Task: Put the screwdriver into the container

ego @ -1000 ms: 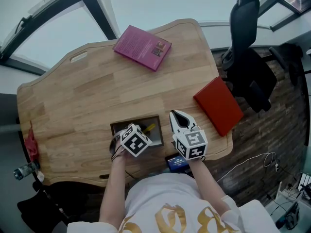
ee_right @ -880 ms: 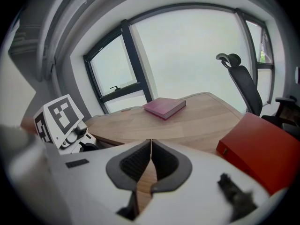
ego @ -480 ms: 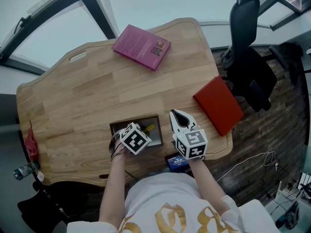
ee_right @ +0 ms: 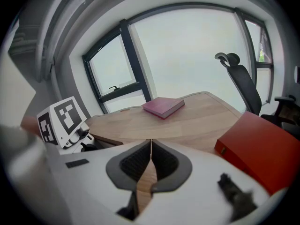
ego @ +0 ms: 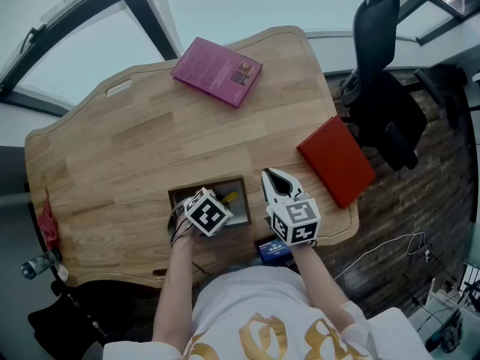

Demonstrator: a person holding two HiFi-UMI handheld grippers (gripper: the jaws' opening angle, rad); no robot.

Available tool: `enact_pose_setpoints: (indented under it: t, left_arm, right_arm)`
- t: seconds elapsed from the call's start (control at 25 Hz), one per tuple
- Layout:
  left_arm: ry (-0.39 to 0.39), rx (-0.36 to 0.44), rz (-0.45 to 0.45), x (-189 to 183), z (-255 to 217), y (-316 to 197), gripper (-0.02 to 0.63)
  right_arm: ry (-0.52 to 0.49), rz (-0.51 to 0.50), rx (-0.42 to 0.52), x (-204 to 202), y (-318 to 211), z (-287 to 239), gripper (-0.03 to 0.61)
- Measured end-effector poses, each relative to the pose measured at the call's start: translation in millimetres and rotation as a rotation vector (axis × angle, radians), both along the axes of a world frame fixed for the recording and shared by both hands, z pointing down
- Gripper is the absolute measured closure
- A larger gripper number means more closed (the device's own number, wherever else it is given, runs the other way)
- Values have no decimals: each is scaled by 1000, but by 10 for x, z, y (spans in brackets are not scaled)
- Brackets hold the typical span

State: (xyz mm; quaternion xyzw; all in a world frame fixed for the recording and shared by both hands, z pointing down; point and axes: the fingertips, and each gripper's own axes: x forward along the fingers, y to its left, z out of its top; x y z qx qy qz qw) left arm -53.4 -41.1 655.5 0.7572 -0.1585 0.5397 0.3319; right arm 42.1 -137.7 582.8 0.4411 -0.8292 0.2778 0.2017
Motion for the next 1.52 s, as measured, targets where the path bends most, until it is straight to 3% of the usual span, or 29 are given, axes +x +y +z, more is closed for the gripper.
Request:
enact_pose_setpoints:
  t: [0.72, 1.08, 1.28, 1.52]
  left_arm:
    - [13, -24, 6, 11, 8, 49, 517]
    - [4, 46, -13, -27, -48, -25, 494]
    - [15, 69, -35, -46, -82, -36, 509]
    - [45, 101, -63, -35, -187, -98, 571]
  right_arm:
    - [-4, 13, -1, 29, 31, -18, 546]
    - [-4, 8, 1, 24, 39, -33, 546]
    - [-3, 1, 1, -3, 62, -39, 546]
    - [-3, -2, 4, -21, 66, -49, 546]
